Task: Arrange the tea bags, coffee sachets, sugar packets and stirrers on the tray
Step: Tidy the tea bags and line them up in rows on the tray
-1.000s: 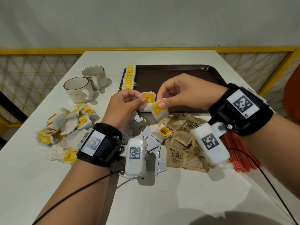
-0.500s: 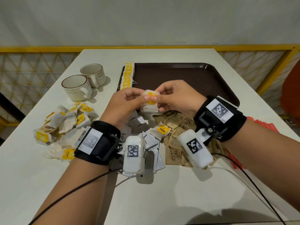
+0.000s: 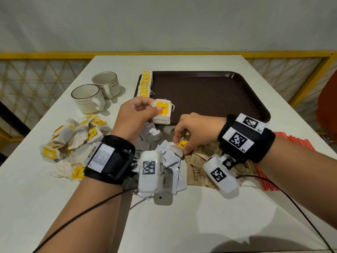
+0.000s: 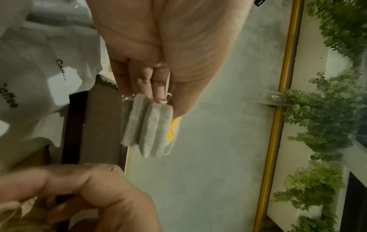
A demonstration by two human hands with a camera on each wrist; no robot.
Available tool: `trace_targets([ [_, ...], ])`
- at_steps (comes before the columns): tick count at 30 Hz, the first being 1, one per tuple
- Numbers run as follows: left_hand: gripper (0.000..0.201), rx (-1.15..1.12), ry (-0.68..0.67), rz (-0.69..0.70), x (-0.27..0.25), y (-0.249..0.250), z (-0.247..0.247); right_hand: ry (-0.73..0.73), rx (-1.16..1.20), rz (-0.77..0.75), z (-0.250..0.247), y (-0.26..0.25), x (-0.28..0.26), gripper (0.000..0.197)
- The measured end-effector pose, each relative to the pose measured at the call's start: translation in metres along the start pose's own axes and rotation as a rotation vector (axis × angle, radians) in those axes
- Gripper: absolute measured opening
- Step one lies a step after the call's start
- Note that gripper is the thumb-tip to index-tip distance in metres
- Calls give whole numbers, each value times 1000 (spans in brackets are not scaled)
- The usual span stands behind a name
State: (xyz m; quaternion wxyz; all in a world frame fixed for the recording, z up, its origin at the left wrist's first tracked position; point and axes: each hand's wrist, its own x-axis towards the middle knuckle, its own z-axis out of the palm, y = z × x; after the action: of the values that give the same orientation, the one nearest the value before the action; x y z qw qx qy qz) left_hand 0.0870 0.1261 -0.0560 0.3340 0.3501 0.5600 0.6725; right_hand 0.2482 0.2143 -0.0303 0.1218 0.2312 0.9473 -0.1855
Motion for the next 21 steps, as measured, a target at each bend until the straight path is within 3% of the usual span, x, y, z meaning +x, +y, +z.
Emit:
trace_targets([
  [9, 14, 25, -15, -1, 1, -3, -1, 69, 159, -72, -5, 2, -5, 25],
  [15, 21, 19, -36, -22, 5, -3, -2, 219, 276, -94, -35, 4, -17, 29],
  [21, 14, 225, -114, 27, 40, 31, -4, 292, 250, -60, -81, 16, 0, 20],
])
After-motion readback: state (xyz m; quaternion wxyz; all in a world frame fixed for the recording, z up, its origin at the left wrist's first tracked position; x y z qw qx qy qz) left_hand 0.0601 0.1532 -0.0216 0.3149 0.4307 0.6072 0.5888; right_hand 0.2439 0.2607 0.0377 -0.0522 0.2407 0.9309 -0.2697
